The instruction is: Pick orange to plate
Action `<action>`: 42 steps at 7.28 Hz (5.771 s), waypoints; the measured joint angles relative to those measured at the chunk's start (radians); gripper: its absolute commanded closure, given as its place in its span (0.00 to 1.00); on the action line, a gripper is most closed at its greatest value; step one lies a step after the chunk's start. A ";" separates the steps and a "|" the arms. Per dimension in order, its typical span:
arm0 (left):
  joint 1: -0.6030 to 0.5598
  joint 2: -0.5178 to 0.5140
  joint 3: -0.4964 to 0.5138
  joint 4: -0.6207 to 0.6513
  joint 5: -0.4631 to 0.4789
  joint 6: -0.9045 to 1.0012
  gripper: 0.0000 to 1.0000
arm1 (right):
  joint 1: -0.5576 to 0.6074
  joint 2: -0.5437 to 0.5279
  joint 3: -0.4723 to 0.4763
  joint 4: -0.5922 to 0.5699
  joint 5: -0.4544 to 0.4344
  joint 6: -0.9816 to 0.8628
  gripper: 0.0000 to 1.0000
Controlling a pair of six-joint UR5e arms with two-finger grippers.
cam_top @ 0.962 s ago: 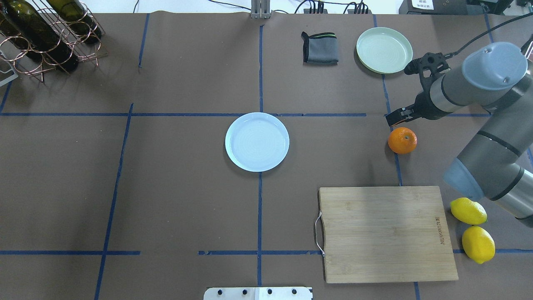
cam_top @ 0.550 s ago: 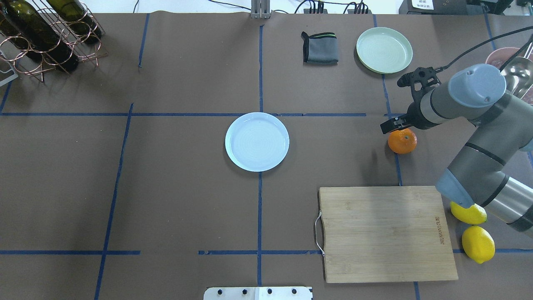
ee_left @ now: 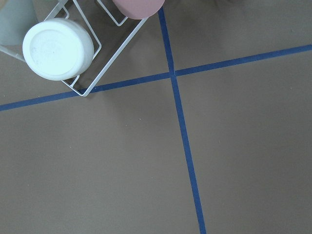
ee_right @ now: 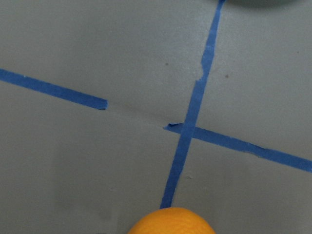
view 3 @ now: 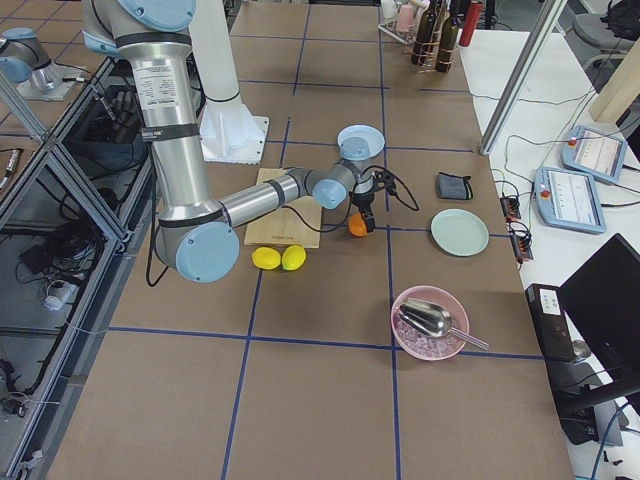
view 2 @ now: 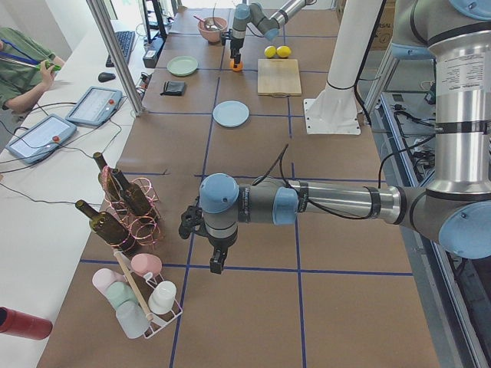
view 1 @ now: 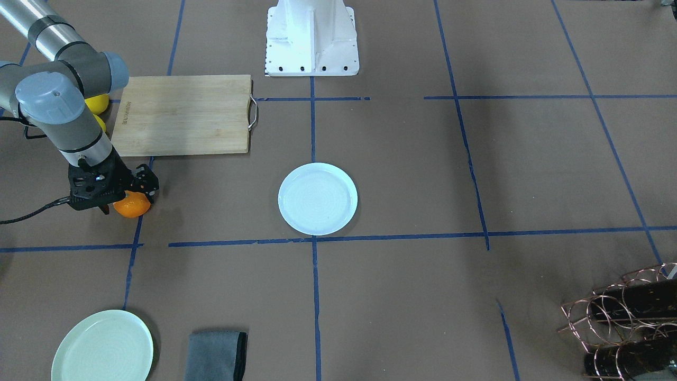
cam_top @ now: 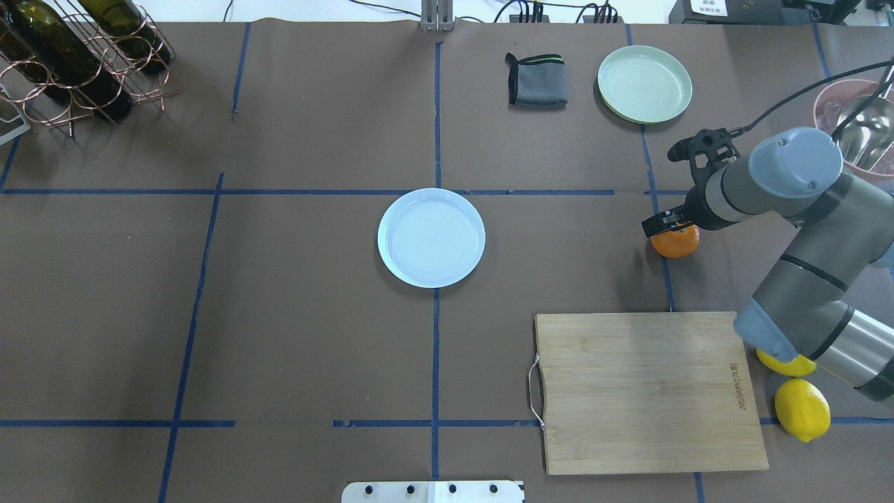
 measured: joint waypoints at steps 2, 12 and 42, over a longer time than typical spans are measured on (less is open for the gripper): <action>-0.001 -0.004 0.000 -0.001 0.000 0.000 0.00 | -0.020 -0.008 -0.001 0.000 -0.017 0.001 0.00; -0.002 -0.006 -0.015 -0.002 0.001 0.000 0.00 | -0.177 0.452 0.004 -0.343 -0.112 0.365 0.93; -0.003 -0.002 -0.053 0.005 -0.009 -0.099 0.00 | 0.813 -0.198 -0.014 -0.424 0.371 -0.943 0.00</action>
